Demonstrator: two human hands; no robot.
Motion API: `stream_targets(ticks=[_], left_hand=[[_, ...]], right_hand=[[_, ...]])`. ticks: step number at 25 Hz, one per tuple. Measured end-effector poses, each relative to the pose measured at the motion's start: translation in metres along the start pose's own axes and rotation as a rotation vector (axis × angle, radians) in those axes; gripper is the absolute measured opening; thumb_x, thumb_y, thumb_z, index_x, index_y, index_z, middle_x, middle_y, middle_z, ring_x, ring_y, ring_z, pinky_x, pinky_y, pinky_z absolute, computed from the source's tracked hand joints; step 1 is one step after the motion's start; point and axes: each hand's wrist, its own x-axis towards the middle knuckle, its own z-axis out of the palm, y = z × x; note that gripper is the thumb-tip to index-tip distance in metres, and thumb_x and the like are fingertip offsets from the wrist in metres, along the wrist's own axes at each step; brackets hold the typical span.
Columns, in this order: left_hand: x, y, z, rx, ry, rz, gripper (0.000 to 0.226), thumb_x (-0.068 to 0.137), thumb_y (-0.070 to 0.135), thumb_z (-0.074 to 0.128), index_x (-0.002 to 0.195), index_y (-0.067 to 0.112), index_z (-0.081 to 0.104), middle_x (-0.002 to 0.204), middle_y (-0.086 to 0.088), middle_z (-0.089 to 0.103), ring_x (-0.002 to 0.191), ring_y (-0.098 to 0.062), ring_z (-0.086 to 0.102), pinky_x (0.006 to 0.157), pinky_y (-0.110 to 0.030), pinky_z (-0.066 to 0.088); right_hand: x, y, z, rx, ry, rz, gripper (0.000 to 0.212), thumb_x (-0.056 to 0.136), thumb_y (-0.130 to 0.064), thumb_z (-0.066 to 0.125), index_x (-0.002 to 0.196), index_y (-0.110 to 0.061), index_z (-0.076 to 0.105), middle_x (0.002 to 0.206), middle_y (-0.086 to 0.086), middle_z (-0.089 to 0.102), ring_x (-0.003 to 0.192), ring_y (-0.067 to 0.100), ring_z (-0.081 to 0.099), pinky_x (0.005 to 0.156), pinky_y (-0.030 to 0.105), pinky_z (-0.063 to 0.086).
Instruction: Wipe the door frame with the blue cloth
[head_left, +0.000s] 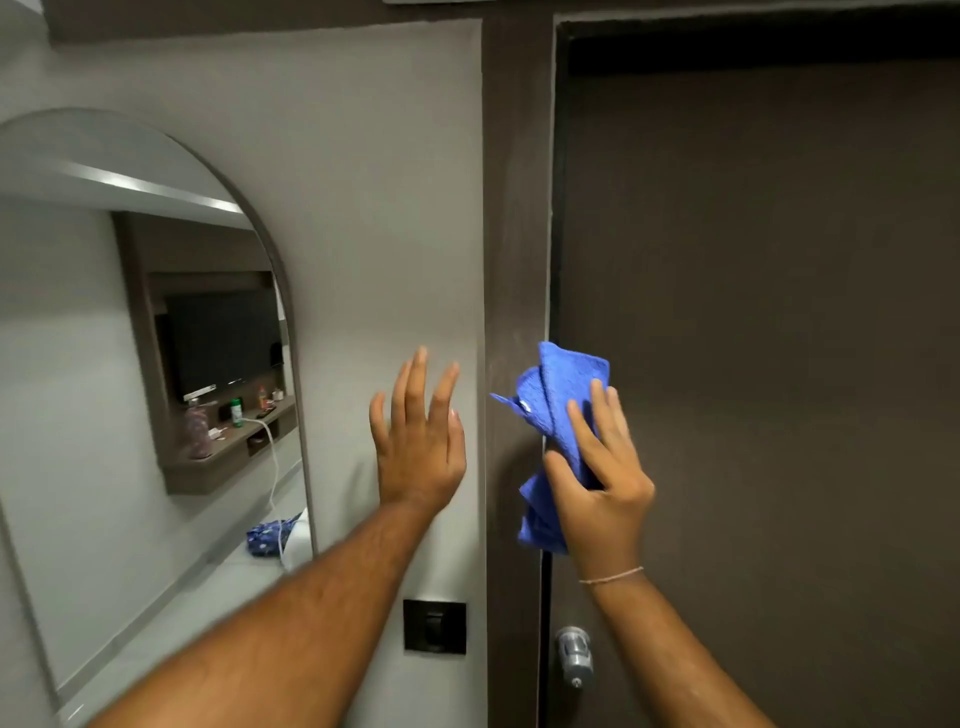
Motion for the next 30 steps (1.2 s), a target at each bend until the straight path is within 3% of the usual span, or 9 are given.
stream_targets(ticks=[5, 7, 11, 14, 18, 20, 22, 24, 30], left_hand=[[0.124, -0.02, 0.017, 0.016, 0.065, 0.083, 0.073, 0.102, 0.025, 0.049, 0.171, 0.022, 0.027, 0.181, -0.011, 0.02, 0.167, -0.029, 0.019, 0.133, -0.054, 0.012], [0.129, -0.034, 0.029, 0.05, 0.093, 0.176, 0.073, 0.104, 0.035, 0.046, 0.172, 0.019, 0.026, 0.181, -0.011, 0.016, 0.167, -0.031, 0.015, 0.133, -0.056, 0.01], [0.126, -0.045, 0.042, 0.056, 0.157, 0.25, 0.079, 0.101, 0.039, 0.047, 0.174, 0.022, 0.019, 0.183, -0.007, 0.01, 0.169, -0.029, 0.01, 0.134, -0.053, 0.005], [0.129, -0.045, 0.043, 0.063, 0.192, 0.263, 0.081, 0.099, 0.039, 0.047, 0.174, 0.021, 0.021, 0.183, -0.009, 0.015, 0.169, -0.029, 0.008, 0.134, -0.054, 0.008], [0.129, -0.045, 0.046, 0.063, 0.244, 0.278, 0.076, 0.098, 0.035, 0.045, 0.171, 0.018, 0.029, 0.182, -0.01, 0.021, 0.168, -0.03, 0.015, 0.134, -0.053, 0.007], [0.13, -0.045, 0.048, 0.071, 0.251, 0.275, 0.077, 0.099, 0.03, 0.042, 0.173, 0.019, 0.024, 0.182, -0.008, 0.02, 0.168, -0.03, 0.015, 0.135, -0.053, 0.007], [0.131, -0.044, 0.047, 0.06, 0.259, 0.282, 0.078, 0.1, 0.031, 0.04, 0.174, 0.022, 0.018, 0.183, -0.006, 0.018, 0.168, -0.029, 0.014, 0.135, -0.053, 0.007], [0.131, -0.046, 0.047, 0.069, 0.245, 0.273, 0.077, 0.1, 0.031, 0.04, 0.174, 0.024, 0.021, 0.183, -0.004, 0.016, 0.168, -0.028, 0.015, 0.136, -0.051, 0.005], [0.13, -0.044, 0.044, 0.051, 0.205, 0.257, 0.075, 0.101, 0.031, 0.039, 0.174, 0.027, 0.021, 0.184, -0.002, 0.014, 0.168, -0.027, 0.015, 0.136, -0.051, 0.007]], right_hand=[[0.054, 0.02, 0.074, -0.192, -0.22, -0.239, 0.057, 0.092, 0.003, 0.071, 0.148, 0.006, 0.059, 0.164, 0.016, 0.047, 0.158, 0.035, 0.038, 0.128, 0.044, 0.038], [0.051, 0.032, 0.093, -0.443, -0.32, -0.318, 0.066, 0.1, -0.013, 0.066, 0.161, 0.0, 0.044, 0.174, 0.013, 0.033, 0.165, 0.028, 0.023, 0.133, 0.046, 0.029], [0.034, 0.053, 0.107, -0.773, -0.261, -0.376, 0.074, 0.11, -0.05, 0.041, 0.172, -0.014, 0.022, 0.181, 0.003, 0.015, 0.169, 0.02, 0.011, 0.137, 0.04, 0.008], [0.054, 0.052, 0.116, -0.806, -0.22, -0.389, 0.076, 0.11, -0.059, 0.035, 0.173, -0.019, 0.019, 0.182, 0.001, 0.012, 0.169, 0.019, 0.011, 0.137, 0.04, 0.008], [0.114, 0.036, 0.124, -0.71, -0.181, -0.337, 0.068, 0.101, -0.061, 0.05, 0.161, -0.032, 0.037, 0.182, 0.001, 0.01, 0.169, 0.022, 0.012, 0.135, 0.039, 0.01], [0.143, 0.025, 0.128, -0.719, -0.183, -0.369, 0.072, 0.104, -0.061, 0.046, 0.167, -0.033, 0.027, 0.182, 0.002, 0.006, 0.169, 0.024, 0.01, 0.135, 0.042, 0.011], [0.173, 0.014, 0.129, -0.744, -0.201, -0.424, 0.075, 0.109, -0.065, 0.026, 0.173, -0.031, 0.007, 0.182, 0.001, -0.003, 0.169, 0.022, 0.001, 0.137, 0.042, 0.006], [0.211, 0.001, 0.134, -0.724, -0.243, -0.438, 0.076, 0.109, -0.067, 0.015, 0.173, -0.028, 0.002, 0.182, 0.001, -0.006, 0.169, 0.02, -0.007, 0.136, 0.042, 0.002], [0.337, -0.043, 0.136, -0.673, -0.234, -0.494, 0.07, 0.114, -0.044, 0.042, 0.172, -0.015, 0.016, 0.181, 0.008, 0.01, 0.169, 0.027, 0.006, 0.138, 0.045, 0.005]])
